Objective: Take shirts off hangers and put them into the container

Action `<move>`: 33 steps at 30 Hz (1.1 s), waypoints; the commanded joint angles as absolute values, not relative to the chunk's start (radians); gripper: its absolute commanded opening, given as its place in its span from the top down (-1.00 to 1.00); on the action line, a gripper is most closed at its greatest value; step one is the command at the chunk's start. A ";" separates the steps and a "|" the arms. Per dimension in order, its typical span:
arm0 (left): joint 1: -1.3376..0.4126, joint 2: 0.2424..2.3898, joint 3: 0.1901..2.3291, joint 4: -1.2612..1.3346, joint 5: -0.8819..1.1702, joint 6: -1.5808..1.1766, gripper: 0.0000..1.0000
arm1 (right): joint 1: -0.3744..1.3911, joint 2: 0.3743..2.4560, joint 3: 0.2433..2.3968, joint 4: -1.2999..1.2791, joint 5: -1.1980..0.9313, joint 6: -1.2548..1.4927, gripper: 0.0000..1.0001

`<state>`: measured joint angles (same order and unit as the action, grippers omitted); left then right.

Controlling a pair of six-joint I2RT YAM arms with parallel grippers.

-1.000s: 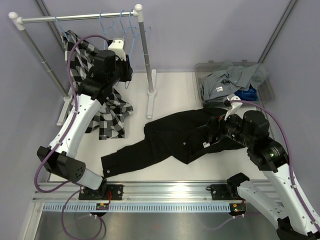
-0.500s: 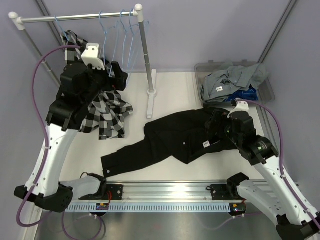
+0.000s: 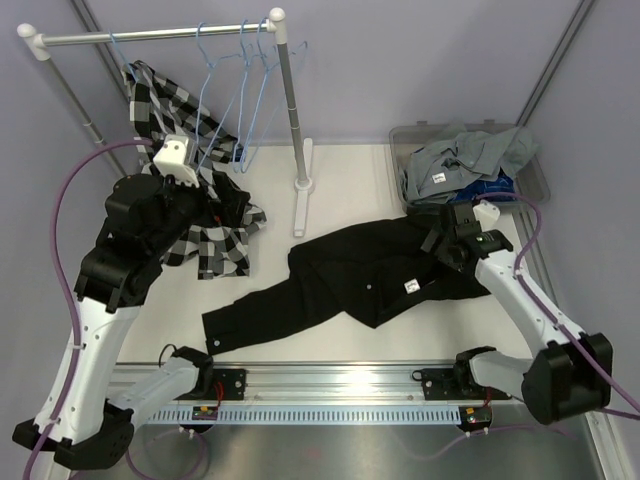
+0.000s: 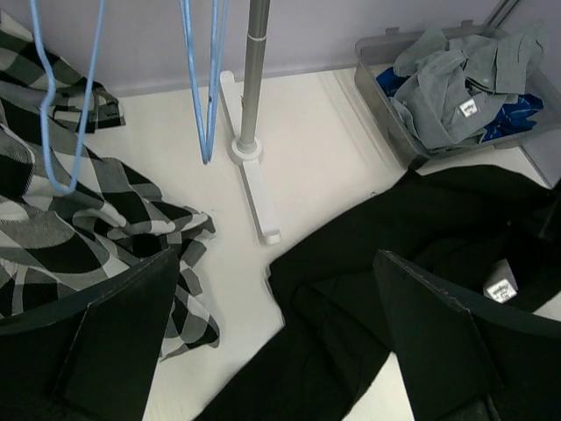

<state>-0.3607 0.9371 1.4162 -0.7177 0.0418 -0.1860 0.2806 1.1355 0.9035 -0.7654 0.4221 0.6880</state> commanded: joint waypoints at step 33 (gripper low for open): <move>-0.357 0.848 1.410 -0.781 0.094 -0.198 -0.98 | 0.256 1.261 1.599 -0.616 0.003 0.490 1.00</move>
<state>-0.3607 0.8463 1.3788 -0.7887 0.0788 -0.2066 0.2588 1.2522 1.3968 -0.5728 0.0353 0.5873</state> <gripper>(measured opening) 0.988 0.056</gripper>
